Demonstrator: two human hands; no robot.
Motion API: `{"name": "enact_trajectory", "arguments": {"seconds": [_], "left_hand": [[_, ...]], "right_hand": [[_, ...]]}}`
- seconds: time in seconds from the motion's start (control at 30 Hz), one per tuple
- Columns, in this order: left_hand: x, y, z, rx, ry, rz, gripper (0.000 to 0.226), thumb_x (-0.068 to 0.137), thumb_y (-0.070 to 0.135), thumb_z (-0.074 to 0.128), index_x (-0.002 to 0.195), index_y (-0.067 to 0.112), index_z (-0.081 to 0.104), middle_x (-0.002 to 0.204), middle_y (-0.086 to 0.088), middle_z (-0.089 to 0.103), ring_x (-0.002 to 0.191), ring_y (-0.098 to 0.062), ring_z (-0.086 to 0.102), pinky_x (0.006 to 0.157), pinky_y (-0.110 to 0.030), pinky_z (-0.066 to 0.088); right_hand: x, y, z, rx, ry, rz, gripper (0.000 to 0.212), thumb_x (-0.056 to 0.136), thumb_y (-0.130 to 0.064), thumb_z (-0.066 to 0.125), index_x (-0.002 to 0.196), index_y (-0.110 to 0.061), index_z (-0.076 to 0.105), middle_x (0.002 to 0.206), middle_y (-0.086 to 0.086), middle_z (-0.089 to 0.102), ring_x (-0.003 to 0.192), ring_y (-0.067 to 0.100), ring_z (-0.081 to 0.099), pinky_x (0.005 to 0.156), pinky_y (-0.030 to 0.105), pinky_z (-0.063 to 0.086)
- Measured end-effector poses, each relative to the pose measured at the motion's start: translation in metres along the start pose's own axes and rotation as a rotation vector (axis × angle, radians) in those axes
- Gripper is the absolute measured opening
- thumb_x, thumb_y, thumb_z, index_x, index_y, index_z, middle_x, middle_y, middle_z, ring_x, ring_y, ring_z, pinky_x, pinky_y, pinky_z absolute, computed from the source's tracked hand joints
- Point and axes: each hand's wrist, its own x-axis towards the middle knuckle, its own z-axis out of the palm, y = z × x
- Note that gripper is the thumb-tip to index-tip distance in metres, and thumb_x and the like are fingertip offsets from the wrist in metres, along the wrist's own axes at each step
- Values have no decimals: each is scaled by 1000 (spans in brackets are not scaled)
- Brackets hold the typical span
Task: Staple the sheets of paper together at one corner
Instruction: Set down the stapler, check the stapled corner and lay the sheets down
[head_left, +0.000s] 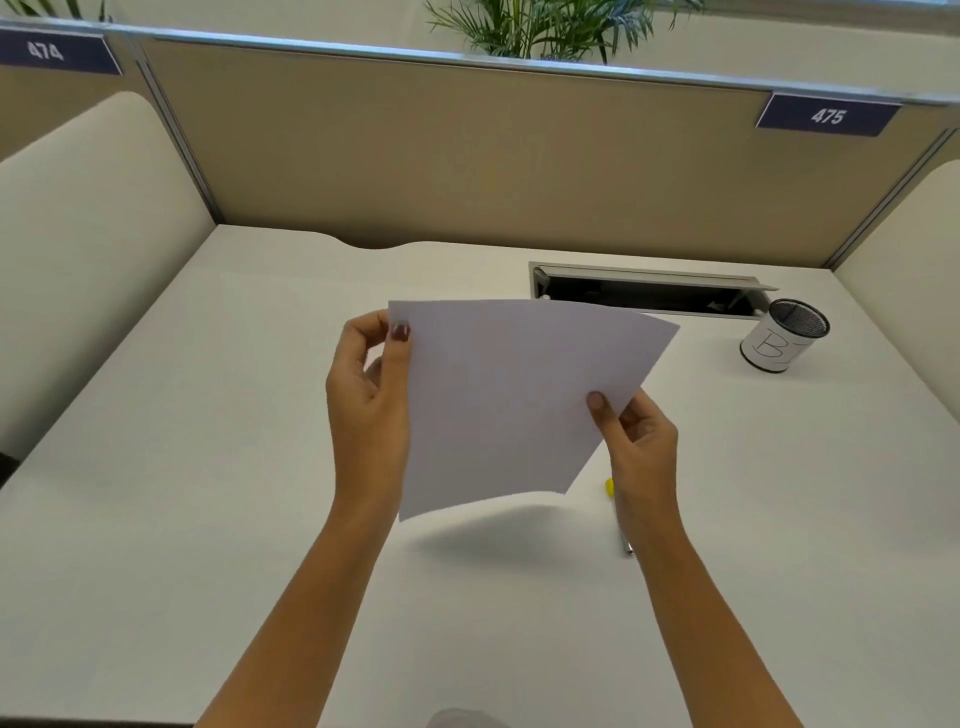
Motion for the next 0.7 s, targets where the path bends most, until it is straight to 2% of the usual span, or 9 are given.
{"name": "enact_trajectory", "arguments": {"seconds": [0.13, 0.27, 0.33, 0.4, 0.47, 0.57, 0.7], "left_hand": [[-7, -7, 6, 17, 66, 111, 12, 100, 17, 39, 109, 11, 45, 98, 8, 54, 84, 8, 58, 65, -6, 46], [-11, -19, 9, 4, 75, 123, 12, 100, 16, 39, 108, 10, 45, 98, 6, 54, 84, 7, 57, 67, -7, 46], [-13, -27, 9, 10, 69, 105, 13, 100, 17, 40, 108, 9, 47, 97, 7, 55, 82, 7, 57, 67, -8, 46], [-15, -37, 8, 16, 70, 74, 16, 100, 18, 40, 107, 7, 49, 93, 8, 56, 78, 6, 56, 64, -8, 44], [-17, -49, 7, 41, 66, 34, 17, 101, 21, 38, 105, 8, 49, 86, 10, 55, 71, 5, 54, 60, -8, 43], [-22, -65, 7, 89, 47, -9, 13, 100, 20, 40, 105, 14, 50, 86, 9, 57, 73, 3, 55, 62, -10, 45], [-25, -67, 6, 97, 75, -1, 16, 100, 21, 41, 105, 32, 51, 93, 11, 60, 80, 3, 58, 68, -11, 48]], "right_hand": [[-7, -6, 5, 44, 75, -40, 27, 93, -10, 56, 119, -4, 61, 107, 4, 70, 91, 7, 69, 76, 16, 53], [-13, 0, 5, 31, 110, -53, 22, 92, -9, 58, 113, -8, 63, 98, -6, 71, 88, 3, 68, 74, 14, 53], [-16, 8, 1, -8, 97, -45, 18, 91, -9, 60, 105, -19, 66, 91, -16, 73, 87, 3, 68, 74, 14, 52], [-18, 18, 0, -74, 72, -24, 23, 91, -12, 61, 101, -32, 65, 92, -20, 73, 93, 6, 68, 77, 19, 53], [-20, 26, 1, -112, 53, -5, 26, 92, -12, 60, 101, -36, 64, 94, -19, 72, 97, 9, 67, 83, 23, 55], [-22, 31, 3, -125, 48, -5, 30, 93, -8, 57, 100, -37, 63, 94, -19, 71, 94, 6, 67, 88, 27, 54], [-24, 27, 4, -145, 62, -49, 30, 94, -10, 55, 98, -39, 63, 91, -23, 71, 94, 8, 66, 88, 28, 53]]}}
